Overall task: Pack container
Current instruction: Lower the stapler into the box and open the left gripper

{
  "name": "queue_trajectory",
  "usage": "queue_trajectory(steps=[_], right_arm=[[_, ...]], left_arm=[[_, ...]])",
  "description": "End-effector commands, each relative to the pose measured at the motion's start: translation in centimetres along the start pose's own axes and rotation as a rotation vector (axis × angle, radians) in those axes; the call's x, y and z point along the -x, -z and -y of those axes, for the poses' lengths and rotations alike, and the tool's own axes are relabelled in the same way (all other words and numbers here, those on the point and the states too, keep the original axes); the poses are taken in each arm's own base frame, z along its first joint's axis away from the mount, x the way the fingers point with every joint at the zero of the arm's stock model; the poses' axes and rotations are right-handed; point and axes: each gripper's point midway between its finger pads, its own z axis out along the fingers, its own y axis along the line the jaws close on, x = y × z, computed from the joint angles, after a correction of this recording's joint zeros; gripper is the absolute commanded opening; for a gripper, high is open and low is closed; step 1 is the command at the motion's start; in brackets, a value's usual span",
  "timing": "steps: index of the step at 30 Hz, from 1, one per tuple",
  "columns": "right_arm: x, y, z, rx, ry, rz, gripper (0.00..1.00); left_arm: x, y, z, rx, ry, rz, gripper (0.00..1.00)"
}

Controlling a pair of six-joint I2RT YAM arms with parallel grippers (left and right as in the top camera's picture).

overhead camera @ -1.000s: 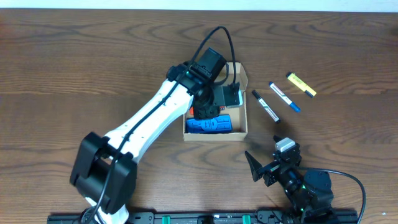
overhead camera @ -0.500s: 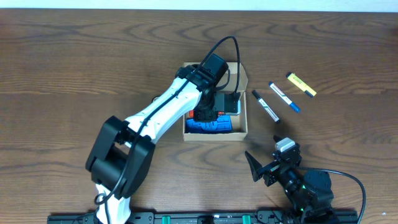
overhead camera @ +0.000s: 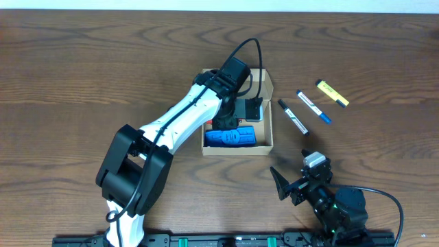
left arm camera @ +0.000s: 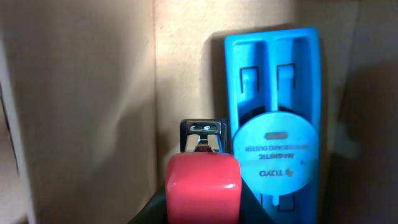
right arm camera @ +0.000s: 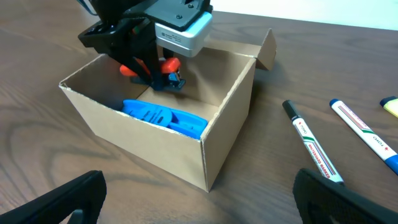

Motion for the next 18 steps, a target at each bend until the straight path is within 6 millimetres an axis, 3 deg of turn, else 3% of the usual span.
queue_trajectory(steps=[1,9,18], right_arm=[[-0.2,-0.1,-0.5,0.023,0.014,-0.002,0.99],[-0.2,-0.1,-0.5,0.023,0.014,-0.002,0.99],[-0.2,-0.1,-0.5,0.023,0.014,-0.002,0.99]], left_arm=[[-0.2,0.4,-0.3,0.006,0.018,-0.008,0.06],[-1.1,-0.3,1.0,-0.038,0.024,-0.035,0.06],[-0.1,-0.3,1.7,-0.079,0.032,0.022,0.07]])
